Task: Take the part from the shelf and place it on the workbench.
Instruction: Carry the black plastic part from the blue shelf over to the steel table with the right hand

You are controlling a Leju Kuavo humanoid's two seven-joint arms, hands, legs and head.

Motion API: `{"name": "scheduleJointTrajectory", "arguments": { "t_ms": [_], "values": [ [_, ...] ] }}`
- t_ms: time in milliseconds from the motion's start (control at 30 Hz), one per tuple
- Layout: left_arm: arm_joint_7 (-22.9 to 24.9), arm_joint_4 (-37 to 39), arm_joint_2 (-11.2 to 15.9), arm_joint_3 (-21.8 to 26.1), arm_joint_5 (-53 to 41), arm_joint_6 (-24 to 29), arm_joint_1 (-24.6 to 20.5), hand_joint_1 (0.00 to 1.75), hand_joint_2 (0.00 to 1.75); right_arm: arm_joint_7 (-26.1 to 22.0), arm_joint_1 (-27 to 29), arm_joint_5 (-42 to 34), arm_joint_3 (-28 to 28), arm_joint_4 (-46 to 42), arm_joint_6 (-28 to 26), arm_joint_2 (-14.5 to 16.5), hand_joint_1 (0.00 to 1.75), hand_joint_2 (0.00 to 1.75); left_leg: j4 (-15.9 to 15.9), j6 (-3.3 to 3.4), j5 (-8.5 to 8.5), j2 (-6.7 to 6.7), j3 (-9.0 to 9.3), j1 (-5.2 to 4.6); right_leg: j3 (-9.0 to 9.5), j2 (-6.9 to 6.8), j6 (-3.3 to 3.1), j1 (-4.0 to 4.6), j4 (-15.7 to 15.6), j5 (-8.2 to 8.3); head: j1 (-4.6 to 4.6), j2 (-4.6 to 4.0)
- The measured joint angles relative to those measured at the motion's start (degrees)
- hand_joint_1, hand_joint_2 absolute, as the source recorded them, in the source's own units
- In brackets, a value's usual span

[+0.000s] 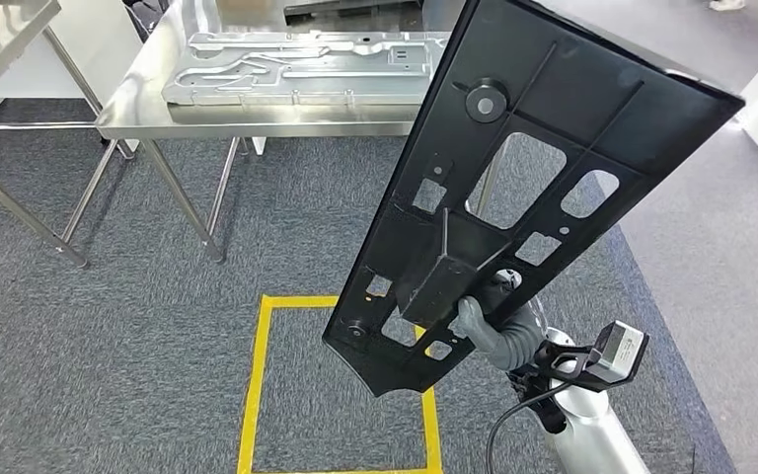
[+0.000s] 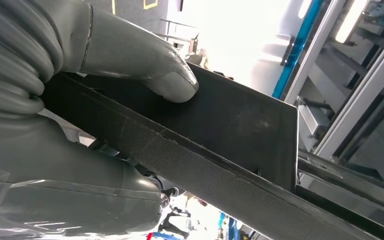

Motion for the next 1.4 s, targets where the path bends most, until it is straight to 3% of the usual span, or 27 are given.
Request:
{"name": "scheduleJointTrajectory", "arguments": {
  "t_ms": [133, 200, 300, 333, 367, 433, 500, 533, 633, 700, 733, 800, 833, 867, 900, 967, 1000, 1067, 1167, 1233, 1333, 1367, 1400],
  "values": [
    [-0.20, 0.01, 0.14, 0.01, -0.03, -0.29, 0.12, 0.00, 1.75, -0.04, 0.23, -0.04, -0.01, -0.37, -0.23, -0.03, 1.75, 1.75, -2.33, 0.96, 0.63, -0.10, 1.16, -0.19, 0.51, 0.08, 1.33, 0.04, -0.06, -0.93, 0.00, 0.00],
    [-0.26, 0.01, 0.11, 0.01, -0.03, -0.33, 0.05, 0.00, 1.75, -0.06, 0.15, -0.03, -0.05, -0.69, -0.26, -0.12, 1.75, 1.75, -3.10, 1.46, 0.82, -0.06, 1.98, 0.17, -0.39, 0.00, 1.92, 0.04, 2.39, -2.37, 0.00, 0.00],
    [-0.25, 0.01, 0.07, -0.01, 0.01, -0.36, -0.10, 0.00, 1.75, -0.07, 0.38, -0.02, -0.09, -0.83, -0.26, -0.21, 1.75, 1.75, -3.39, 1.94, 0.26, -0.05, 2.80, 0.22, -6.65, -0.06, 2.60, -0.41, 12.82, -6.24, 0.00, 0.00],
    [-0.21, 0.01, 0.06, -0.01, 0.04, -0.34, -0.07, 0.00, 1.75, -0.06, 0.53, 0.00, -0.09, -0.81, -0.26, -0.23, 1.75, 1.75, -3.39, 1.95, -0.05, -0.09, 3.09, 0.21, -8.58, -0.06, 2.80, -0.60, 15.23, -6.34, 0.00, 0.00],
    [-0.16, 0.01, 0.03, 0.00, 0.12, -0.31, -0.01, 0.00, 1.75, -0.05, 0.62, 0.02, -0.09, -0.81, -0.26, -0.24, 1.75, 1.75, -3.38, 1.89, -0.38, -0.13, 3.46, 0.22, -9.52, -0.08, 2.95, -0.77, 15.61, -5.27, 0.00, 0.00],
    [-0.10, 0.01, -0.06, 0.01, 0.34, -0.21, 0.09, 0.00, 1.75, -0.04, 0.62, 0.05, -0.09, -0.81, -0.26, -0.24, 1.75, 1.75, -3.38, 1.61, -1.20, -0.24, 4.55, 0.25, -8.08, -0.20, 3.06, -1.08, 9.96, -0.27, 0.00, 0.00],
    [-0.11, 0.01, -0.15, 0.01, 0.52, -0.12, 0.05, 0.00, 1.75, -0.04, 0.49, 0.09, -0.07, -0.80, -0.22, -0.23, 1.75, 1.75, -3.33, 1.03, -2.11, -0.33, 5.38, 0.11, -5.20, -0.33, 2.79, -1.07, 2.98, 3.17, 0.01, 0.00],
    [-0.13, 0.01, -0.17, 0.01, 0.56, -0.09, 0.00, 0.00, 1.75, -0.05, 0.40, 0.11, -0.04, -0.80, -0.20, -0.22, 1.75, 1.75, -3.33, 0.68, -2.48, -0.35, 5.59, 0.03, -4.40, -0.34, 2.53, -0.97, 1.15, 3.58, 0.01, 0.00],
    [-0.23, 0.01, -0.22, 0.01, 0.63, -0.05, -0.10, 0.00, 1.75, -0.05, 0.14, 0.16, 0.00, -0.80, -0.16, -0.23, 1.75, 1.75, -3.56, -0.27, -3.16, -0.30, 6.03, 0.02, -3.87, -0.19, 1.49, -0.77, 0.29, 2.88, 0.00, 0.00],
    [-0.27, 0.01, -0.26, 0.01, 0.63, -0.05, -0.15, 0.00, 1.75, -0.07, -0.06, 0.17, 0.00, -0.80, -0.16, -0.22, 1.75, 1.75, -1.37, -0.86, -4.35, -0.24, 5.42, 0.16, -3.09, -0.20, 0.73, -0.98, -0.17, 2.58, 0.00, 0.00],
    [-0.28, 0.01, -0.26, 0.01, 0.63, -0.04, -0.16, 0.00, 1.75, -0.08, -0.14, 0.17, 0.01, -0.80, -0.15, -0.18, 1.75, 1.75, 1.56, -1.12, -5.63, -0.24, 4.05, 0.26, -2.63, -0.25, 0.41, -1.06, -0.34, 2.36, 0.00, 0.00],
    [-0.29, 0.01, -0.27, 0.01, 0.63, -0.01, -0.09, 0.00, 1.75, -0.08, -0.24, 0.17, 0.02, -0.78, -0.15, -0.15, 1.75, 1.75, 9.73, -1.49, -8.59, -0.23, -0.70, 0.30, -1.91, -0.30, 0.08, -0.98, -0.38, 1.67, 0.00, 0.00],
    [-0.29, 0.01, -0.27, 0.01, 0.63, 0.01, 0.00, 0.00, 1.75, -0.07, -0.22, 0.18, 0.02, -0.77, -0.15, -0.14, 1.75, 1.75, 12.84, -1.59, -9.12, -0.23, -2.94, 0.31, -1.51, -0.28, 0.06, -0.94, -0.37, 1.29, 0.00, 0.00],
    [-0.29, 0.01, -0.28, 0.01, 0.63, 0.01, 0.10, 0.00, 1.75, -0.07, -0.20, 0.21, 0.02, -0.76, -0.18, -0.13, 1.75, 1.75, 13.96, -1.61, -8.43, -0.23, -4.28, 0.31, -1.04, -0.23, 0.11, -0.92, -0.37, 0.89, 0.00, 0.00],
    [-0.29, 0.01, -0.29, 0.01, 0.62, 0.01, 0.18, 0.00, 1.75, -0.08, -0.18, 0.27, 0.02, -0.76, -0.21, -0.11, 1.75, 1.75, 12.62, -1.54, -6.47, -0.22, -4.43, 0.31, -0.44, -0.17, 0.20, -0.92, -0.37, 0.44, 0.00, 0.00],
    [-0.30, 0.01, -0.29, 0.01, 0.60, 0.07, 0.26, 0.00, 1.75, -0.14, -0.15, 0.49, 0.02, -0.75, -0.36, 0.01, 1.75, 1.75, 5.25, -1.12, -1.16, -0.22, -2.10, 0.26, 0.93, -0.12, 0.53, -0.91, -0.40, -0.57, 0.01, 0.00],
    [-0.31, 0.01, -0.29, 0.01, 0.58, 0.11, 0.24, 0.00, 1.75, -0.23, -0.13, 0.63, 0.03, -0.75, -0.45, 0.10, 1.75, 1.75, 1.66, -0.79, 0.48, -0.23, -0.69, 0.13, 1.43, -0.09, 0.82, -0.83, -0.39, -1.07, 0.01, 0.00],
    [-0.29, 0.01, -0.31, 0.01, 0.54, 0.21, 0.20, 0.00, 1.75, -0.41, -0.05, 0.88, 0.05, -0.77, -0.61, 0.27, 1.75, 1.75, -1.71, -0.02, 1.05, -0.28, 0.71, -0.18, 1.97, -0.05, 1.50, -0.68, -0.52, -1.60, 0.01, 0.00],
    [-0.28, 0.01, -0.33, 0.01, 0.55, 0.37, 0.21, 0.00, 1.75, -0.62, 0.05, 1.02, 0.07, -0.79, -0.61, 0.48, 1.75, 1.75, -2.62, 1.23, 0.46, -0.37, 1.71, -0.10, 2.31, -0.05, 2.46, -0.66, 0.17, -1.63, 0.01, 0.00],
    [-0.28, 0.01, -0.34, 0.01, 0.61, 0.58, 0.15, 0.00, 1.75, -0.86, -0.14, 0.88, 0.07, -0.80, -0.37, 0.59, 1.75, 1.75, -3.12, 2.00, 0.08, -0.36, 2.95, 0.06, 0.18, -0.08, 2.83, -0.79, 4.26, -2.97, 0.01, 0.00],
    [-0.27, 0.01, -0.37, 0.08, 0.80, 0.80, 0.08, 0.00, 1.75, -1.32, -0.13, 0.11, 0.07, -0.73, 0.31, 0.77, 1.75, 1.75, -3.22, 2.42, -0.95, -0.29, 4.02, -0.04, -7.29, -0.09, 3.24, -0.92, 14.43, -6.35, 0.00, 0.00],
    [-0.27, 0.01, -0.37, 0.13, 0.87, 0.81, 0.14, 0.00, 1.75, -1.53, -0.06, -0.19, 0.06, -0.69, 0.56, 0.80, 1.75, 1.75, -3.22, 2.41, -1.38, -0.29, 4.48, -0.08, -9.07, -0.11, 3.31, -0.93, 15.79, -6.35, 0.00, 0.00],
    [-0.28, 0.01, -0.37, 0.17, 0.91, 0.82, 0.20, 0.00, 1.75, -1.79, -0.04, -0.47, 0.05, -0.66, 0.78, 0.81, 1.75, 1.75, -3.22, 2.35, -1.88, -0.26, 5.10, -0.12, -9.80, -0.15, 3.26, -0.91, 15.10, -5.21, 0.00, 0.00]
  ]
}}
